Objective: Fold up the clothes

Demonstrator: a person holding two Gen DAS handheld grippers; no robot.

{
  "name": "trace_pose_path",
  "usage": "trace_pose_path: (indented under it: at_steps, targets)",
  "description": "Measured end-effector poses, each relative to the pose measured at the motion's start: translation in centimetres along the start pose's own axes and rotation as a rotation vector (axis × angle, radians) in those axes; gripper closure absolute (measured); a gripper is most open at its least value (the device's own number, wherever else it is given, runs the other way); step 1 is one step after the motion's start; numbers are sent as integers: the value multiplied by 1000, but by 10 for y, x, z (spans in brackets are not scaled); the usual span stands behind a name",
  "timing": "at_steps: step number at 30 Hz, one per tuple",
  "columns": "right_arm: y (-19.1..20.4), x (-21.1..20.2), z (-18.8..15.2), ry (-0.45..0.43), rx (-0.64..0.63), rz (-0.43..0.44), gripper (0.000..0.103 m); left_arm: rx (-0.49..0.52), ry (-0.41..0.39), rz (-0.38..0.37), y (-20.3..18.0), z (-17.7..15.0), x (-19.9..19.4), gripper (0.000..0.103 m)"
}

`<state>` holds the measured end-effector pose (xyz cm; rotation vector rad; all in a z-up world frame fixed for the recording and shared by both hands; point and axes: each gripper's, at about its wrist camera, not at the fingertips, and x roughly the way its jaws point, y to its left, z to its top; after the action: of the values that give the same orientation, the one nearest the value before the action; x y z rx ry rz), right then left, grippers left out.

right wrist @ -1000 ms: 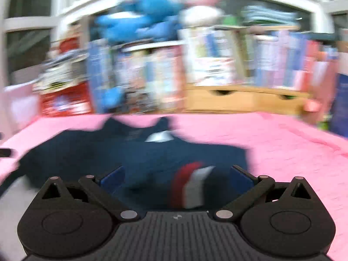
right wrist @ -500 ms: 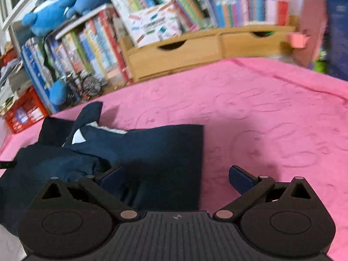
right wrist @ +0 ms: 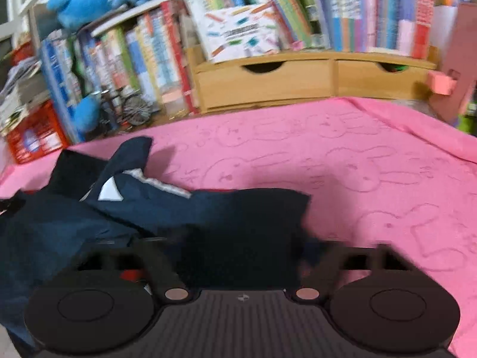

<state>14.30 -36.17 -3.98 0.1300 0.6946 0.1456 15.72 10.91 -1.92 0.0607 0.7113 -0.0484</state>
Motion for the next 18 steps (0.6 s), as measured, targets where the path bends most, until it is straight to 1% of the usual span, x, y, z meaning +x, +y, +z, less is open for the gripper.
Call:
trace_pose_path:
  at_steps: [1,3,4,7,10,11,12,14,18]
  targets:
    - [-1,-3,1,-3,24,-1,80,24,-26,35,-8,-2,-6,92]
    - [-3,-9,4,-13,70,14,89,66,-75,99,-20,-4,-15,95]
    - [0,-13,6,-28,68,12,92,75,-99,123,-24,-4,-20,96]
    - [13,-25,14,-89,24,-7,94,39,-123,158,-23,4,-26,97]
    - [29,-34,27,-140,-47,-50,94,6,-146,206,-19,14,-25,97]
    - [34,-36,31,-153,-72,-67,95,8,-154,226,-20,17,-24,97]
    - [38,-36,35,-165,-95,-84,95,31,-162,252,-23,20,-21,98]
    - [44,-32,45,-170,-128,-110,95,72,-166,295,-30,25,-13,98]
    - [46,-21,55,-156,-143,-139,95,70,-156,311,-29,26,-3,98]
